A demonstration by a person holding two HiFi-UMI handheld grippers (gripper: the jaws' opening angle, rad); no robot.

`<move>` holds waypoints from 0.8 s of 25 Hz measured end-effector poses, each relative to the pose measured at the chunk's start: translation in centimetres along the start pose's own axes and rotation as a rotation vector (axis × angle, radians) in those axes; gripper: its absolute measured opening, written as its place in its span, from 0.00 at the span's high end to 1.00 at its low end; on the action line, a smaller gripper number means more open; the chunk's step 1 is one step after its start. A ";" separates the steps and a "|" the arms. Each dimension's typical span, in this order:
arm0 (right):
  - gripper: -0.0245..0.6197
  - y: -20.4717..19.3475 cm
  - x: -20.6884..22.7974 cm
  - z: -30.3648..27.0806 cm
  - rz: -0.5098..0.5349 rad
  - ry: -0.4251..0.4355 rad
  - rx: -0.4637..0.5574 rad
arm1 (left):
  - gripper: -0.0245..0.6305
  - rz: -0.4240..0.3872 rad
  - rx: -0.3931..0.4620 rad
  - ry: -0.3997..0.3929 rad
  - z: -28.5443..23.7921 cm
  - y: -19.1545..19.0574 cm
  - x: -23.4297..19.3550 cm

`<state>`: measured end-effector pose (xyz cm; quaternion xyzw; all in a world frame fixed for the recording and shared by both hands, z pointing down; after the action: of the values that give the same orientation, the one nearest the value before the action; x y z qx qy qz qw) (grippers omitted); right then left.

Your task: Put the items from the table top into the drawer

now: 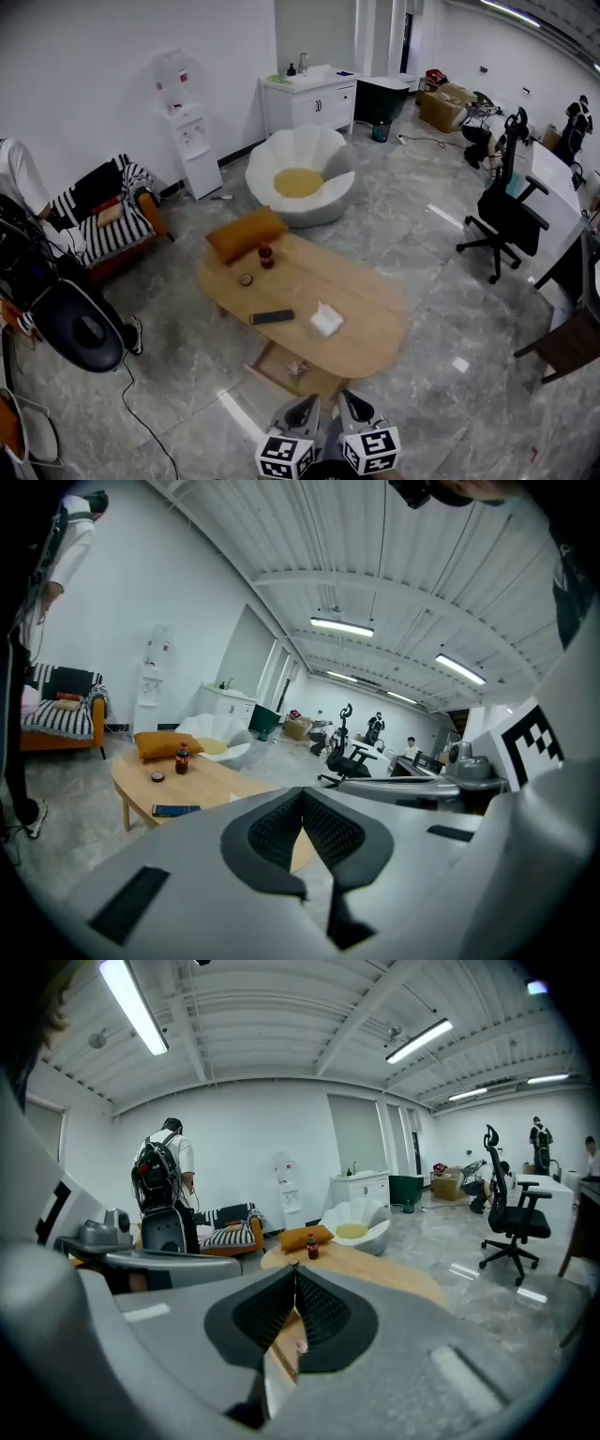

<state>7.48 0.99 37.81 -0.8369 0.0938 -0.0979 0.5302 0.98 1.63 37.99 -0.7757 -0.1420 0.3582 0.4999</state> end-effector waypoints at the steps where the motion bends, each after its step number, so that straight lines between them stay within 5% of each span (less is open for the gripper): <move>1: 0.95 0.2 0.5 -0.7 0.003 0.007 -0.004 | 0.95 0.002 0.002 0.009 -0.8 0.1 -0.3; 12: 0.93 3.2 4.4 -8.8 0.043 0.137 -0.074 | 0.95 0.036 0.011 0.129 -8.2 3.0 -4.3; 20: 0.76 3.4 7.1 -13.4 0.043 0.237 -0.145 | 0.95 0.062 -0.001 0.205 -12.6 3.3 -6.4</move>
<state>10.57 -13.92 40.78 -0.8533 0.1806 -0.1775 0.4558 4.79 -12.08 40.78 -0.8125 -0.0661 0.2921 0.5002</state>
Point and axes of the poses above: the fingertips, and each gripper's own axes: z backward along the fingers, x to its right, y out of its top, the point moved 1 cm from there along z, backward along the fingers, and after that the axes turned 13 degrees about -y, right-handed, at the moved point
